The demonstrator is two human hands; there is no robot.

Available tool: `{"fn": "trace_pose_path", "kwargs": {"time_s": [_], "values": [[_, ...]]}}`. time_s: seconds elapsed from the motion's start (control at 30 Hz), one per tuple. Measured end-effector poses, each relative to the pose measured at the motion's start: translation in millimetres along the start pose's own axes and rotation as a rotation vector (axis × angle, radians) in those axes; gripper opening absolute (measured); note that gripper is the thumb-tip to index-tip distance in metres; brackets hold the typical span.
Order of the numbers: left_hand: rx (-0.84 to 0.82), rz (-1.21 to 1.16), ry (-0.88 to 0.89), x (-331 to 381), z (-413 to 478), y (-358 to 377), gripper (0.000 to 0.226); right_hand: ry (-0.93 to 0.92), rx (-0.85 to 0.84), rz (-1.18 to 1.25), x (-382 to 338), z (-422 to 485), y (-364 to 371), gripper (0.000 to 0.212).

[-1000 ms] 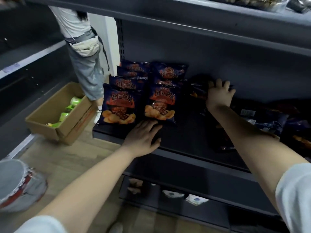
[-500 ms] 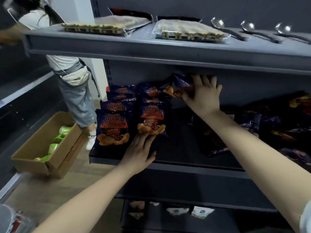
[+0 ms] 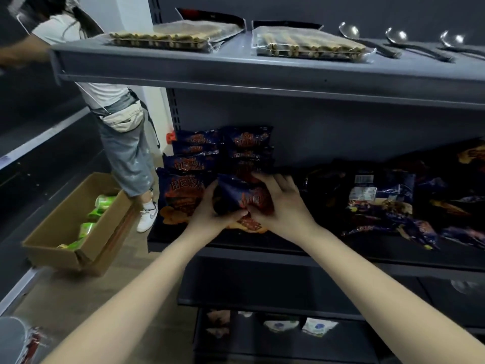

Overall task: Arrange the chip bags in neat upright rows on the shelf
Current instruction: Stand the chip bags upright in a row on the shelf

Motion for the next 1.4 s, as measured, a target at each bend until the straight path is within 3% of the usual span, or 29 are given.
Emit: {"fn": "trace_pose_path", "kwargs": {"time_s": [0.13, 0.3, 0.4, 0.47, 0.53, 0.6, 0.67, 0.77, 0.87, 0.93, 1.03, 1.1, 1.27, 1.4], "values": [[0.09, -0.099, -0.078, -21, -11, 1, 0.068, 0.072, 0.174, 0.327, 20, -26, 0, 0.079], [0.073, -0.185, -0.115, -24, -14, 3, 0.05, 0.309, 0.38, 0.591, 52, -43, -2, 0.101], [0.081, -0.36, -0.196, -31, -18, 1, 0.039, 0.456, 0.353, 0.901, 67, -46, 10, 0.102], [0.057, -0.463, -0.231, -34, -19, 4, 0.039, 0.554, 0.164, 1.165, 68, -47, 36, 0.09], [0.002, -0.494, -0.233, -33, -22, 11, 0.058, 0.586, 0.018, 1.301, 63, -49, 55, 0.066], [-0.018, -0.516, -0.218, -32, -25, 14, 0.055, 0.608, 0.019, 1.367, 63, -52, 64, 0.05], [-0.021, -0.589, -0.206, -34, -30, 16, 0.046, 0.629, 0.066, 1.409, 65, -54, 69, 0.045], [0.033, -0.713, -0.261, -50, -40, 21, 0.057, 0.674, 0.156, 1.416, 73, -58, 74, 0.04], [0.073, -0.706, -0.285, -57, -51, 21, 0.052, 0.685, 0.164, 1.367, 75, -60, 80, 0.029], [0.13, -0.572, -0.297, -59, -55, 15, 0.04, 0.687, 0.138, 1.33, 74, -61, 84, 0.034], [0.235, -0.117, -0.192, -44, -52, -5, 0.034, 0.643, 0.061, 1.194, 68, -58, 86, 0.06], [0.28, 0.106, -0.092, -25, -48, -10, 0.041, 0.574, 0.036, 1.049, 66, -51, 81, 0.07], [0.356, 0.512, 0.141, 15, -50, -10, 0.065, 0.579, 0.138, 0.813, 77, -35, 71, 0.068], [0.253, 0.974, 0.254, 18, -56, 16, 0.082, 0.596, 0.113, 0.682, 83, -35, 81, 0.082]]}}
Point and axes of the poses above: each hand's wrist, its own z-axis towards the middle knuckle, its own y-axis out of the palm, x = y × z, the point moved 10 cm from there along z, towards the middle knuckle, and after that the axes turned 7 degrees about z, right-handed, at the moved point
